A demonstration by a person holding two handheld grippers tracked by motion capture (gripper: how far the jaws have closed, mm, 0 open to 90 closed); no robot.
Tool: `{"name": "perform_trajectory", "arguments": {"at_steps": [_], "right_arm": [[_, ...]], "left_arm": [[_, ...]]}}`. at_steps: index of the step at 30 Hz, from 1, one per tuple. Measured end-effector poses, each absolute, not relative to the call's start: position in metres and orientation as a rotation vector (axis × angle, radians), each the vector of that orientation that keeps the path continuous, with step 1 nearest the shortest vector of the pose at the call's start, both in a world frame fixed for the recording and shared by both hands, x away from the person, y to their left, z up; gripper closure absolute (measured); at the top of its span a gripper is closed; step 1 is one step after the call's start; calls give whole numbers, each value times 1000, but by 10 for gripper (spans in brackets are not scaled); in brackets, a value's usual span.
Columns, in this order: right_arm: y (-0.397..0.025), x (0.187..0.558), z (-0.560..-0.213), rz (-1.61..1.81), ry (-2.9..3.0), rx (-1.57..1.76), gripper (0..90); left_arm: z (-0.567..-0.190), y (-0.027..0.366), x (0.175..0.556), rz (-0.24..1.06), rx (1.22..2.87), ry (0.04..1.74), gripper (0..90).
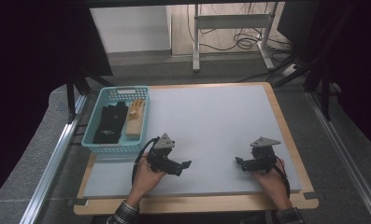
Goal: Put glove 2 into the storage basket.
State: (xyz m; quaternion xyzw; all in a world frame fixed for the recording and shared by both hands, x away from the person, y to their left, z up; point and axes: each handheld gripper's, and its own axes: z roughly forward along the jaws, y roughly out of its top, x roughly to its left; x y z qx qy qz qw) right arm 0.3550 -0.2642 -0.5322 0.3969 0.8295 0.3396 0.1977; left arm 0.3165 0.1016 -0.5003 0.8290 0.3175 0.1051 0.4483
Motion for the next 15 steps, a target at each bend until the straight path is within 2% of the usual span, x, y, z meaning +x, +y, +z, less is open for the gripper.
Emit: {"name": "perform_trajectory", "arguments": {"at_steps": [15], "right_arm": [[-264, 355, -532, 951, 2322, 1111, 73]], "left_arm": [[-515, 90, 313, 255, 2092, 759, 0]]}}
